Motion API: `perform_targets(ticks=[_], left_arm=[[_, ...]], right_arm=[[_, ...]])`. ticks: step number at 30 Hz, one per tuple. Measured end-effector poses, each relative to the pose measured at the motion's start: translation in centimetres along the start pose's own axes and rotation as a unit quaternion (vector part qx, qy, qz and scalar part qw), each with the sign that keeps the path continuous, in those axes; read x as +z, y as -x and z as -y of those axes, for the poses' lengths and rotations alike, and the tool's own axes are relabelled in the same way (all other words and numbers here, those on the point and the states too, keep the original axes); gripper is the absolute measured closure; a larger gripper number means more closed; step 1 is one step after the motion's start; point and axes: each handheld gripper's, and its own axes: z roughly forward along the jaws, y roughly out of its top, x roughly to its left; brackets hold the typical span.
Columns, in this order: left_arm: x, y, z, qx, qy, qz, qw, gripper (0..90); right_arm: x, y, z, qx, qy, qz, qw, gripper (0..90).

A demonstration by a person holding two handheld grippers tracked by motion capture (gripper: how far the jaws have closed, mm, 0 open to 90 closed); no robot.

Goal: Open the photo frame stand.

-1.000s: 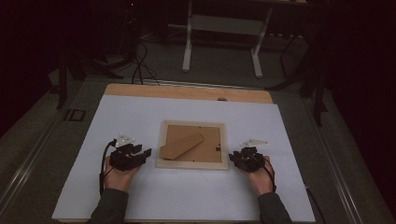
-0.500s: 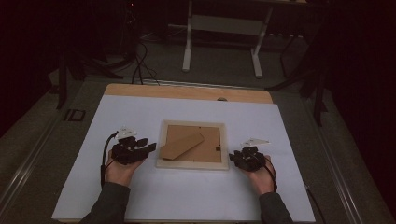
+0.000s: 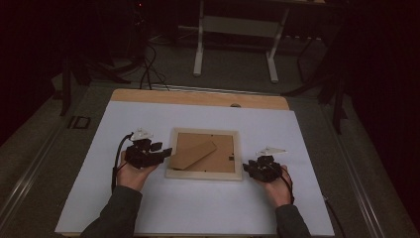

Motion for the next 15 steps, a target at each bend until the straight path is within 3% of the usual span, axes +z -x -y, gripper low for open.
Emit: perform_targets(ticks=[15], left_arm=[[2.2, 0.2, -1.4, 0.014, -0.015, 0.023, 0.9995, 50.4]], right_arm=[[-0.1, 0.0, 0.0, -0.002, 0.002, -0.005, 1.0, 65.0]])
